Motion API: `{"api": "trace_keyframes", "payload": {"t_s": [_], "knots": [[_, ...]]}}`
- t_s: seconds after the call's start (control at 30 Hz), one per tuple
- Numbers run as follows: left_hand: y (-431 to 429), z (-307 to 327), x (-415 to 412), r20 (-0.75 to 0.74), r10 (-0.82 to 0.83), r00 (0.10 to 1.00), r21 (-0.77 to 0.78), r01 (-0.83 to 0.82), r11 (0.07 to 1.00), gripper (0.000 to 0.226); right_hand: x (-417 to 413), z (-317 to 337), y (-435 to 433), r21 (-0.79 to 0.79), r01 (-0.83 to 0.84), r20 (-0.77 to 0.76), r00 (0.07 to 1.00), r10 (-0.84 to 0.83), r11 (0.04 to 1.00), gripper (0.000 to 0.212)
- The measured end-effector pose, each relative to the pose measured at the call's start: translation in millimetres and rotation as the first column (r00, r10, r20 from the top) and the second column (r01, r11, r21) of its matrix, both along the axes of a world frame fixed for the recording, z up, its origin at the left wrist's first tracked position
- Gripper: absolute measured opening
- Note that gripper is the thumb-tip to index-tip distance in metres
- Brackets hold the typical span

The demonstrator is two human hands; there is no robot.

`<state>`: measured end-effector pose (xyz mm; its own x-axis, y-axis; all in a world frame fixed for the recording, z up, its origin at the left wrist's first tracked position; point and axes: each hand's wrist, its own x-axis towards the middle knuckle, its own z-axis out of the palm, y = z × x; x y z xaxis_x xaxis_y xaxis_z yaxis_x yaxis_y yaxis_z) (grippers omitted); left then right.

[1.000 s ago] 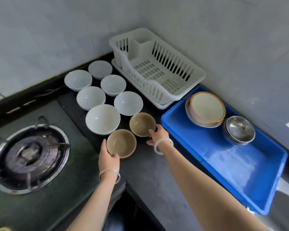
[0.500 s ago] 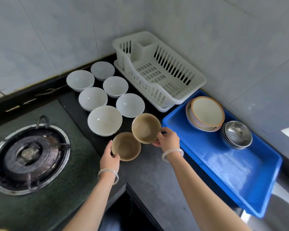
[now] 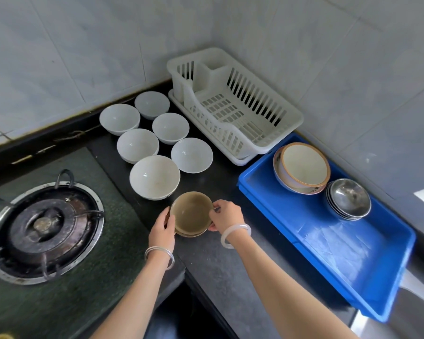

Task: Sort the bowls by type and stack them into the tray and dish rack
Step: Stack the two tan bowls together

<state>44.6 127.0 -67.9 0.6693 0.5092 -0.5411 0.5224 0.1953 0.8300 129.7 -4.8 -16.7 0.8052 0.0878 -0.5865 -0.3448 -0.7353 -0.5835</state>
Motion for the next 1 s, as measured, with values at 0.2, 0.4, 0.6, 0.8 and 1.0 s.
{"api": "trace_keyframes", "payload": {"t_s": [0.2, 0.4, 0.6, 0.8, 1.0], "knots": [[2.0, -8.0, 1.3, -0.077, 0.002, 0.997, 0.030, 0.000, 1.000, 0.040, -3.7, -11.7, -3.4, -0.065, -0.010, 0.021, 1.000, 0.012, 0.998, 0.026], [-0.5, -5.3, 2.9, -0.061, 0.038, 0.997, -0.006, -0.038, 0.999, 0.035, -0.9, -17.0, -9.5, 0.169, 0.164, -0.263, 0.958, -0.116, 0.972, 0.037], [-7.7, 12.1, 11.8, -0.008, -0.007, 1.000, 0.009, 0.007, 1.000, 0.035, -1.2, -12.1, -14.9, 0.302, 0.352, -0.346, 0.906, -0.242, 0.886, 0.036], [-34.7, 46.1, 44.7, 0.092, -0.121, 0.988, 0.035, 0.118, 0.992, 0.032, 8.3, 9.8, -51.0, 0.399, 0.463, -0.237, 0.886, -0.399, 0.791, 0.027], [-99.8, 74.8, 84.3, 0.170, -0.318, 0.933, 0.020, 0.320, 0.947, 0.018, 15.0, 34.5, -126.8, 0.500, 0.551, -0.090, 0.800, -0.593, 0.668, 0.015]]}}
